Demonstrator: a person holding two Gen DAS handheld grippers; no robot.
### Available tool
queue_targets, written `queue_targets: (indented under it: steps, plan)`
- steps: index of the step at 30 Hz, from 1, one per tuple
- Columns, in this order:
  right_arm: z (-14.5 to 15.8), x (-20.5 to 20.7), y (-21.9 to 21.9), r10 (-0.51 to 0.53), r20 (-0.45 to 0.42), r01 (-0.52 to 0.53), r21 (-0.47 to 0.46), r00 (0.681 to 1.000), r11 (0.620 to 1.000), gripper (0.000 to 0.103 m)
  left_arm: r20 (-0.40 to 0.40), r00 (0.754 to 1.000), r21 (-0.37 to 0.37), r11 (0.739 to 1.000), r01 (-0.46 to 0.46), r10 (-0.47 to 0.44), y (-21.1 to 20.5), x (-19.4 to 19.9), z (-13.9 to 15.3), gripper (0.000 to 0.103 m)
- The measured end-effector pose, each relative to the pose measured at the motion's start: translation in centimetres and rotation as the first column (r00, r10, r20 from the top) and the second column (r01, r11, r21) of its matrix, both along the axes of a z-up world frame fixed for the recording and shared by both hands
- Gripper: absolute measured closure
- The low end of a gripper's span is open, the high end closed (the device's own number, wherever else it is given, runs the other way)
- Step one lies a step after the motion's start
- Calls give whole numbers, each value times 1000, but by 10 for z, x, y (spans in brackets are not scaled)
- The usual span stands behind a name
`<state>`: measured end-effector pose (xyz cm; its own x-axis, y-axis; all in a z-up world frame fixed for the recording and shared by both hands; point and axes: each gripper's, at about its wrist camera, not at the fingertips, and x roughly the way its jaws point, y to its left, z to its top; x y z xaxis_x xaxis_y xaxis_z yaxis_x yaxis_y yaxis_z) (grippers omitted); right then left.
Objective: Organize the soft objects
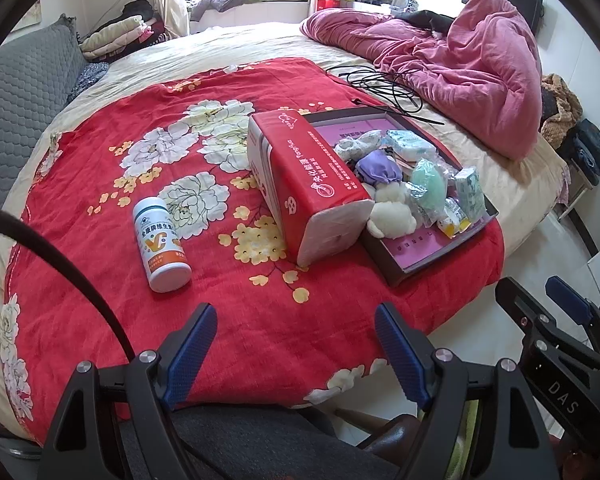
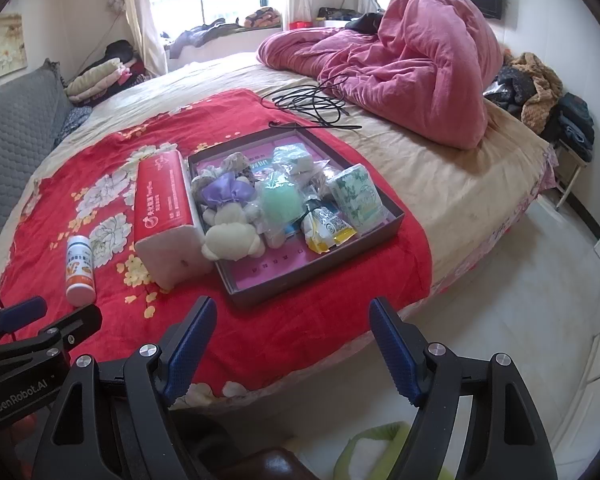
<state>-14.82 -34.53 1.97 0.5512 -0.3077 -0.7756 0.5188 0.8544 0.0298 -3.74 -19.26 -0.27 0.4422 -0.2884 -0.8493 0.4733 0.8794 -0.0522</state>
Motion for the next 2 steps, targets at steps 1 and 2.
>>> queue_targets:
  steps: [1,2]
  plan:
    - [0,0,0,-1,1,1,1,1000,1000,24,0,1000,-2,1000,1,-1,0,0,0,23]
    - [0,0,-1,-1,2,1,1,1000,1000,24,3,1000,0,1000,3,-3,0,0,0,23]
